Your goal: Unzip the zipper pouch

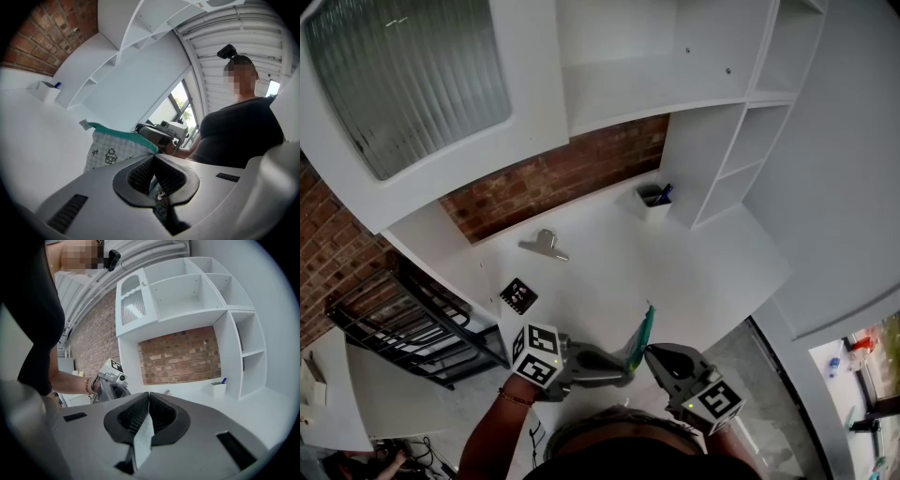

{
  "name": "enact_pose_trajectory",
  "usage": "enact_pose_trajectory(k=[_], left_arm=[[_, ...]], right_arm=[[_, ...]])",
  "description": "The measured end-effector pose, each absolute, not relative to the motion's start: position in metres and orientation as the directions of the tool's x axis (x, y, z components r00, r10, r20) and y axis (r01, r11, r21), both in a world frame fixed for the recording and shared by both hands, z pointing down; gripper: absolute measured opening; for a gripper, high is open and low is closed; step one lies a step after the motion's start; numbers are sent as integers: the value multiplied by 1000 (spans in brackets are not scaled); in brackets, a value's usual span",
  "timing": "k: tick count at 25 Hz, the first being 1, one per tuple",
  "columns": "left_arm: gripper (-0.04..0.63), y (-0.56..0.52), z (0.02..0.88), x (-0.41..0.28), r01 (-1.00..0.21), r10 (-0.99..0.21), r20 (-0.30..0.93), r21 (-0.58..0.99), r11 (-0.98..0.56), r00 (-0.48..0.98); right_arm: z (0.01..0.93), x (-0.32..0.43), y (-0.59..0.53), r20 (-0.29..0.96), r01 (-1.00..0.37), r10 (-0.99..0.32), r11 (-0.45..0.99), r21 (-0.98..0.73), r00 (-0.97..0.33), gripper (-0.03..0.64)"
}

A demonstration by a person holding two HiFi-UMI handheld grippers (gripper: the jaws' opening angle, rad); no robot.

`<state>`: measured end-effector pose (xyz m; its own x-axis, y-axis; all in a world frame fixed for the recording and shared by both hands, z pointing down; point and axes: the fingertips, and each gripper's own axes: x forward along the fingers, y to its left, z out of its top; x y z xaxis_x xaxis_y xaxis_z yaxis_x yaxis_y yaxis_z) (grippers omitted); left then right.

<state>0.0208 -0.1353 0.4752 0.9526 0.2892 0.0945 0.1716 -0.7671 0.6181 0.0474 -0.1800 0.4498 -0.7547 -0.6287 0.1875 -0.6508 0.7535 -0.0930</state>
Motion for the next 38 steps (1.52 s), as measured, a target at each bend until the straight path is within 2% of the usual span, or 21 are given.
enact_pose_trajectory(k=[15, 27, 38], left_arm=[[3, -123, 481, 14, 181, 307, 102, 621, -763, 946], [3, -135, 479, -7, 139, 252, 99, 617, -775, 963], [3, -140, 479, -25, 112, 221, 103, 616, -780, 970]], right_arm=[[452, 66, -191, 208, -708, -687, 705, -42, -696, 4], [447, 73, -195, 223, -731, -717, 682, 26, -661, 5], [441, 92, -203, 209, -780, -765, 626, 21, -609, 5]])
